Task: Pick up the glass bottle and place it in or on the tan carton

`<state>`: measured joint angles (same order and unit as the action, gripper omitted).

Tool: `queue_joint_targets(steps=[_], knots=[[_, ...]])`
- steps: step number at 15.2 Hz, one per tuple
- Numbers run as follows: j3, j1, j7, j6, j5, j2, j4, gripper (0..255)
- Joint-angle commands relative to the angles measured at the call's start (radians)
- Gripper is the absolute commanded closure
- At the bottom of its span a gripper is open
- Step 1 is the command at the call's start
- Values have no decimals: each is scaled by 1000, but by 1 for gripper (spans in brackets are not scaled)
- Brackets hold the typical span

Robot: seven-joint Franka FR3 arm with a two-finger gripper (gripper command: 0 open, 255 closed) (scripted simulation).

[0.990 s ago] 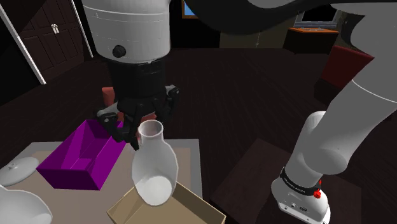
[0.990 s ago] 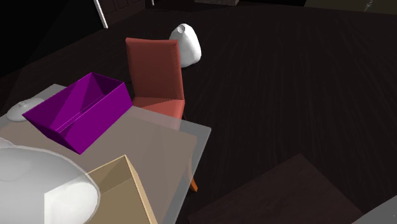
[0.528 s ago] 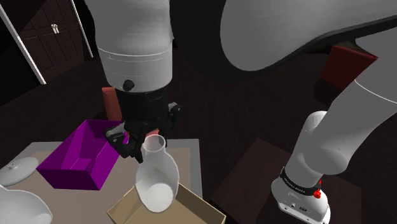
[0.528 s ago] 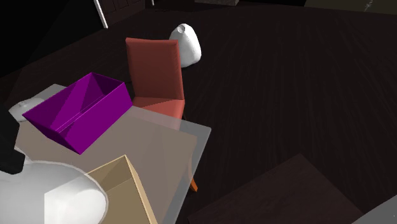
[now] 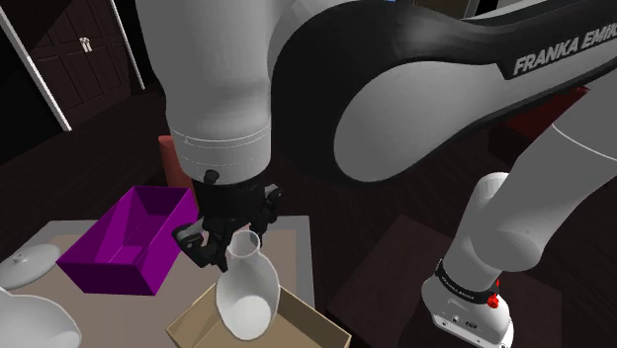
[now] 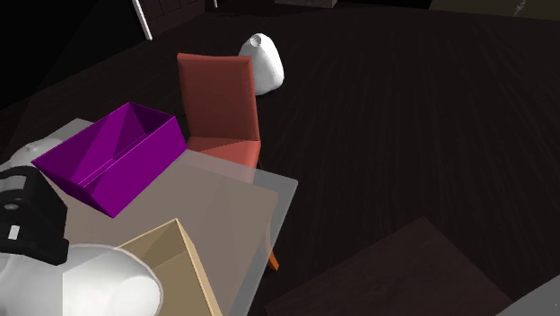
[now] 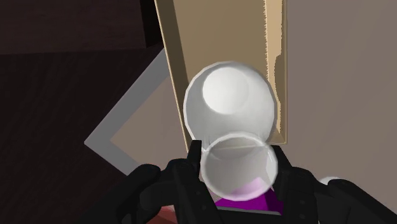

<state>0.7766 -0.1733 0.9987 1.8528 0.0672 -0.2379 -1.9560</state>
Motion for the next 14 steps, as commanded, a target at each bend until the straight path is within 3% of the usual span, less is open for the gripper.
queue_joint_targets(steps=[1,12,13,14], knots=[[3,-1,2,31,0,0,-30,255],[7,-2,6,67,-1,3,-64,255],[7,-2,6,67,-1,4,-64,0],[7,-2,6,67,-1,4,-64,0]])
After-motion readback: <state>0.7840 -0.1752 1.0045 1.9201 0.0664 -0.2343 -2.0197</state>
